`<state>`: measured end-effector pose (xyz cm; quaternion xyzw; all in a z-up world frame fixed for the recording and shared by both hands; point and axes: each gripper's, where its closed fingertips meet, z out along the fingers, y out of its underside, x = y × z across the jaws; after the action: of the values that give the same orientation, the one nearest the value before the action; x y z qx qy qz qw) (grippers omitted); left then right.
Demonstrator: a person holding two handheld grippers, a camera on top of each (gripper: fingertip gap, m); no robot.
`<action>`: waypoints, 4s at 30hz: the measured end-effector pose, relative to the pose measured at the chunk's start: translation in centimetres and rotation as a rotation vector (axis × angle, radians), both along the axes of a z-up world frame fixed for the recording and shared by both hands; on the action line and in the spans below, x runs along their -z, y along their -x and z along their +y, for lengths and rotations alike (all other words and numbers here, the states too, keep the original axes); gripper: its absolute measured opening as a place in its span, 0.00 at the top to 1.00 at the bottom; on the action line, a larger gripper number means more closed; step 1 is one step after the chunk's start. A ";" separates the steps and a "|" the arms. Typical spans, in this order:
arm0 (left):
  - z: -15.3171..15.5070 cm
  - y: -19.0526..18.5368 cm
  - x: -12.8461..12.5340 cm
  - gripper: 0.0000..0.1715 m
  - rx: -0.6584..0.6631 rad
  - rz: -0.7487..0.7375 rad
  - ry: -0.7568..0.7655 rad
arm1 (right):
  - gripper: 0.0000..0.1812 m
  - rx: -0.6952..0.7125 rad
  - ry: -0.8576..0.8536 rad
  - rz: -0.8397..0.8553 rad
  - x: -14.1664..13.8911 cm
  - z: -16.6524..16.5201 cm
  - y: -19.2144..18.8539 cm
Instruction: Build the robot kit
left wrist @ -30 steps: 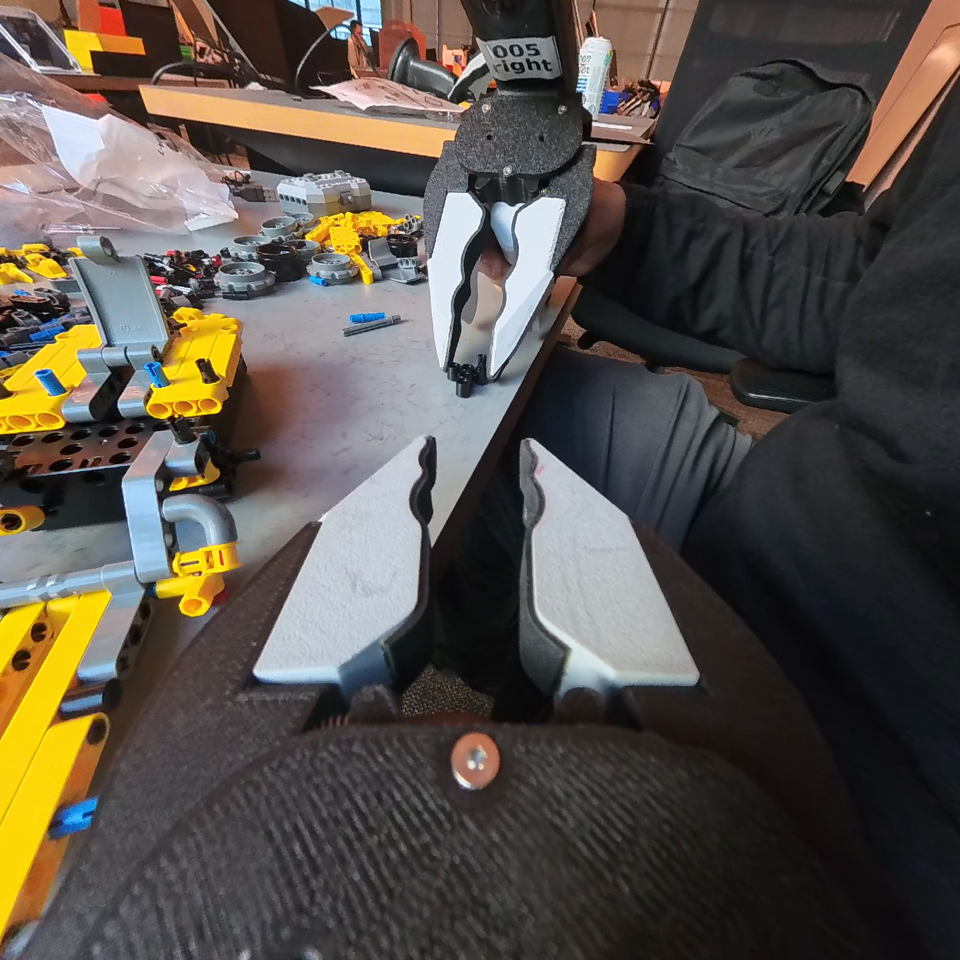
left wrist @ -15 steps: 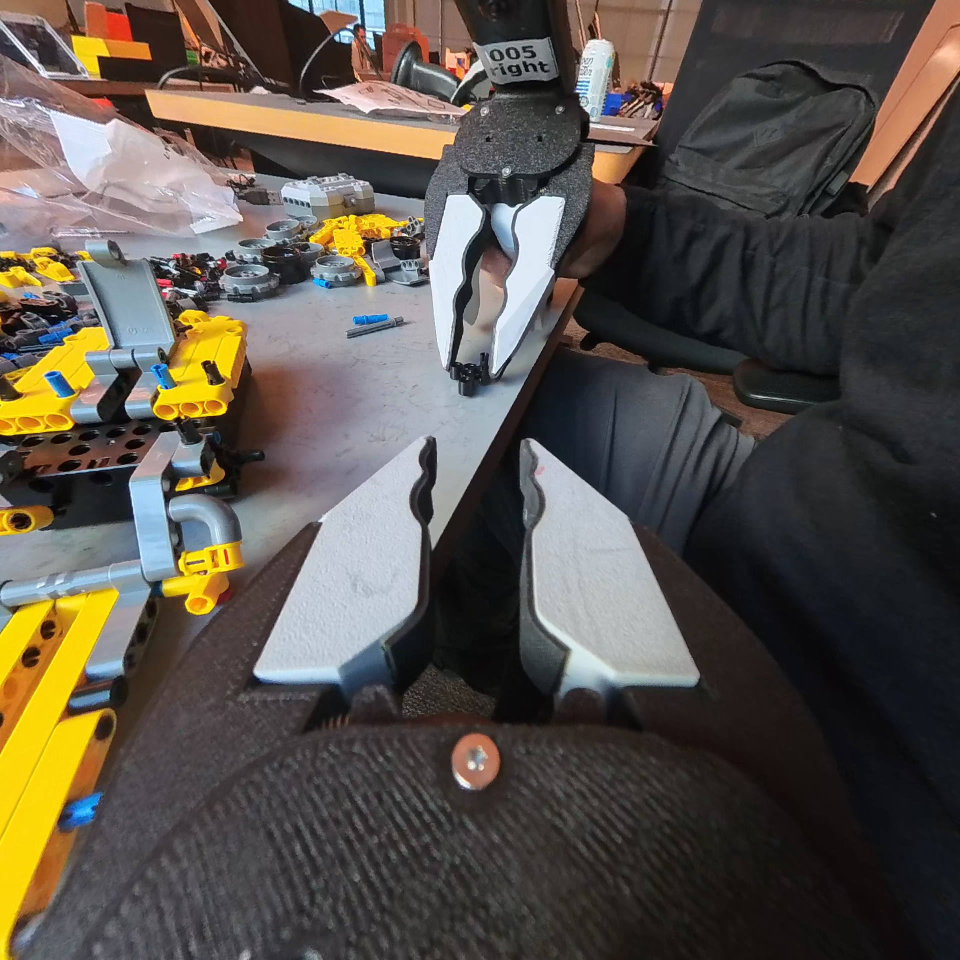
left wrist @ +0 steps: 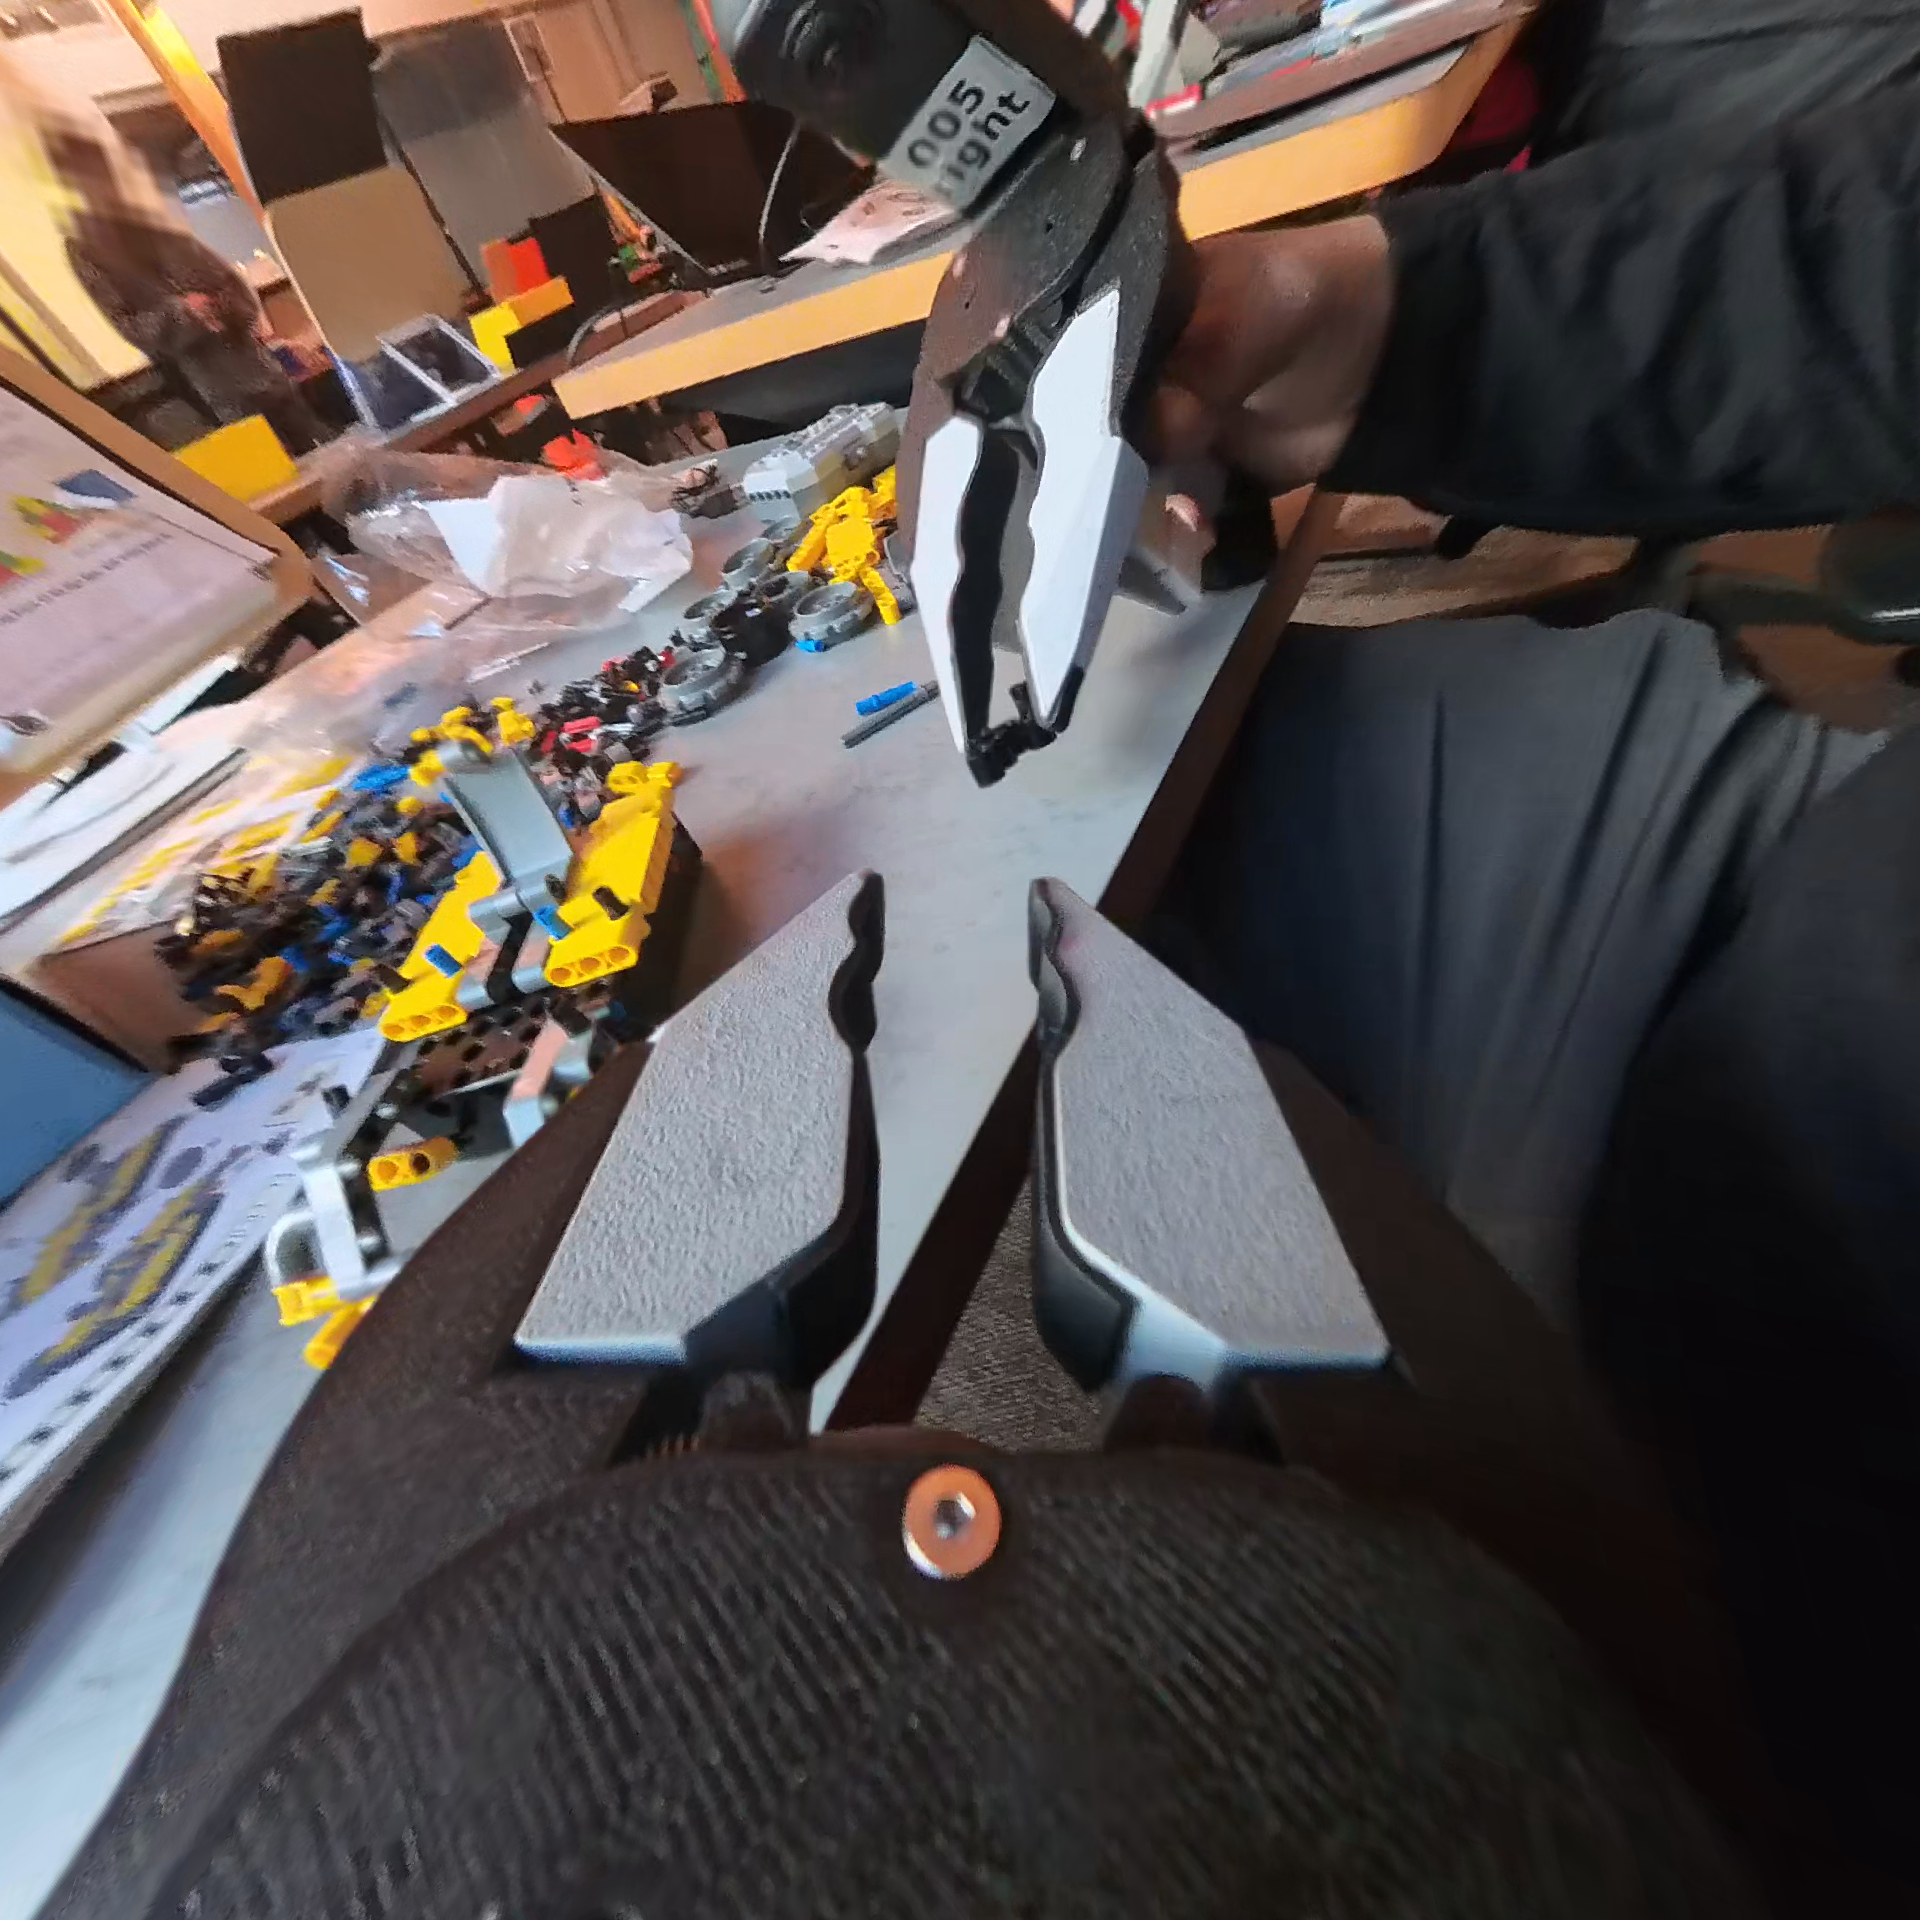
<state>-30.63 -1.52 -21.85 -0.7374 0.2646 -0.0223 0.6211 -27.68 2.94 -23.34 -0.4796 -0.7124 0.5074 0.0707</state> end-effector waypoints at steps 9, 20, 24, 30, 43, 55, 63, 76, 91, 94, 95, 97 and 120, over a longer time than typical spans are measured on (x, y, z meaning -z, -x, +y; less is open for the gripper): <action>0.6 -0.5 -0.2 0.87 -0.038 0.148 -0.027 | 0.87 0.064 0.317 -0.131 -0.8 -0.4 1.0; 0.4 0.1 1.2 0.88 -0.036 0.008 0.044 | 0.87 0.089 0.355 -0.169 -0.3 0.0 0.9; 0.4 0.1 1.6 0.88 -0.027 -0.021 0.062 | 0.87 0.106 0.396 -0.218 0.2 0.2 0.9; 0.5 0.1 1.9 0.88 -0.023 -0.042 0.074 | 0.87 0.111 0.470 -0.253 0.1 0.2 0.9; 0.9 0.1 0.9 0.88 -0.034 -0.066 0.060 | 0.87 0.067 0.469 -0.196 -0.7 -0.6 1.0; 1.4 -1.5 0.0 0.84 0.015 0.171 -0.019 | 0.87 -0.007 0.213 -0.080 -0.8 -3.2 1.5; 1.2 -1.4 0.9 0.94 0.019 0.315 -0.047 | 0.87 -0.038 0.225 -0.113 -0.5 -4.0 1.2; 1.7 0.2 -0.3 0.96 0.049 -0.616 0.320 | 0.90 0.016 0.021 0.066 -1.2 -3.1 2.4; 1.9 2.5 0.7 0.96 -0.103 -0.129 0.173 | 0.88 0.060 -0.013 0.131 -1.8 -2.5 3.2; 1.9 2.6 1.1 0.96 -0.131 0.113 0.095 | 0.86 0.058 -0.036 0.167 -2.1 -2.5 3.1; 1.8 2.4 1.2 0.96 -0.125 0.122 0.090 | 0.86 0.056 -0.051 0.181 -2.1 -2.5 3.1; 1.8 2.5 1.5 0.96 -0.126 0.155 0.078 | 0.86 0.046 -0.092 0.200 -2.1 -2.7 3.1; 2.0 3.0 2.3 0.96 -0.180 0.181 0.068 | 0.86 0.111 -0.276 0.240 -1.1 -2.0 4.2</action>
<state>-33.60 0.46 -24.12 -0.7776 0.2516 0.0913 0.5689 -31.89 0.93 -22.25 -0.4402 -0.7339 0.4539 0.2482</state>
